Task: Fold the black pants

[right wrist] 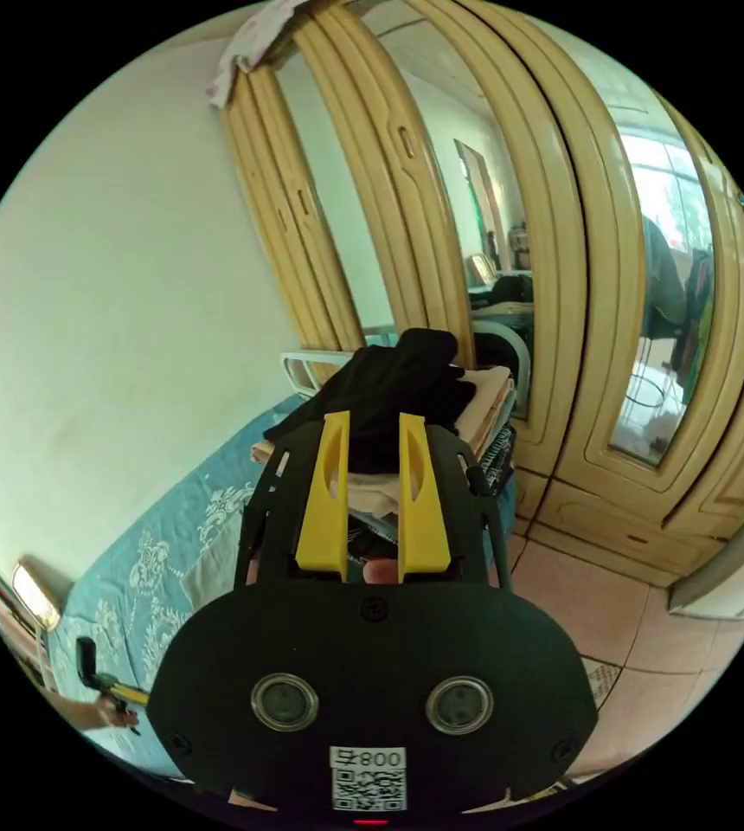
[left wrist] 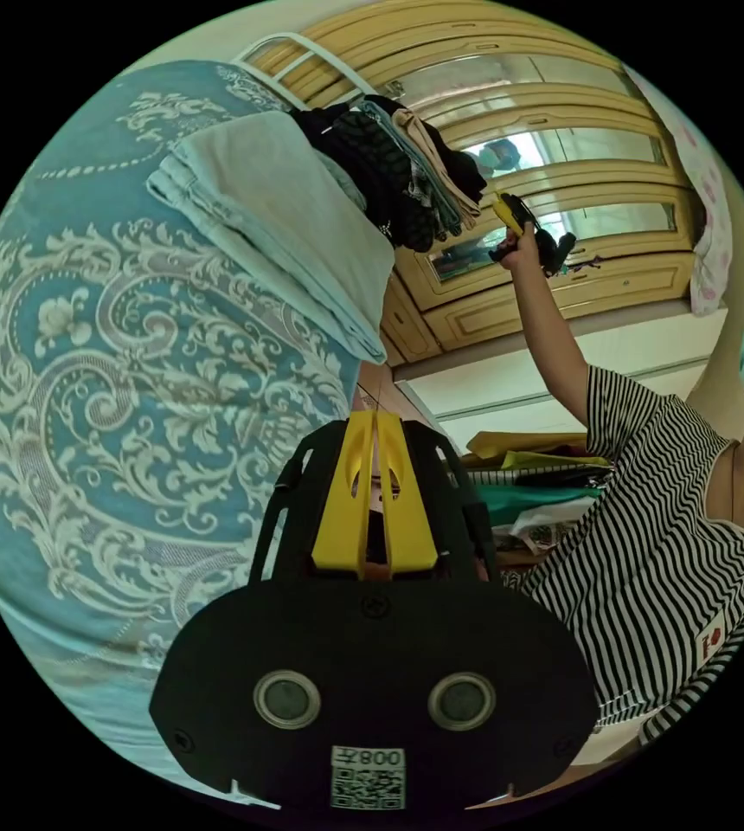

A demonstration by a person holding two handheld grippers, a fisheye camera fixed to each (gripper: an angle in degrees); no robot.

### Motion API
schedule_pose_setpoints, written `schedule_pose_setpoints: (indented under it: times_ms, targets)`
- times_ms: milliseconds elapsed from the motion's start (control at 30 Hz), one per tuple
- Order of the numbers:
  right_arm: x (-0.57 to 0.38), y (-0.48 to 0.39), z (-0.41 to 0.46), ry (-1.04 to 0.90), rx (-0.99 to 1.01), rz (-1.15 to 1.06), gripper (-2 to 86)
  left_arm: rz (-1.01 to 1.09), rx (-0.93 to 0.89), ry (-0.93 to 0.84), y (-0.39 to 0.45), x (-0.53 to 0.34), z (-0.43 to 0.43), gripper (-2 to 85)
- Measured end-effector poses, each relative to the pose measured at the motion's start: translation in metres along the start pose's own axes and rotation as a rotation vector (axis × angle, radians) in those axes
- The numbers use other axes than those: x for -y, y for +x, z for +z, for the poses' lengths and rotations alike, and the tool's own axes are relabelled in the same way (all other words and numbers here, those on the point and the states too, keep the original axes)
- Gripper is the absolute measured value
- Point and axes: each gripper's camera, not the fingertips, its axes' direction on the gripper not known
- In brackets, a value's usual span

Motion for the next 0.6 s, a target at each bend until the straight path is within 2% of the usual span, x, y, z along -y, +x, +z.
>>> schedule_pose_setpoints:
  times_ms: [133, 600]
  targets:
    - [0.026, 0.022, 0.014, -0.069, 0.044, 0.091, 8.6, -0.033, -0.01, -0.01, 0.004, -0.03, -0.004, 0.2]
    - [0.087, 0.027, 0.013, -0.124, 0.075, 0.129, 5.6, -0.087, -0.052, -0.032, 0.028, -0.131, -0.035, 0.1]
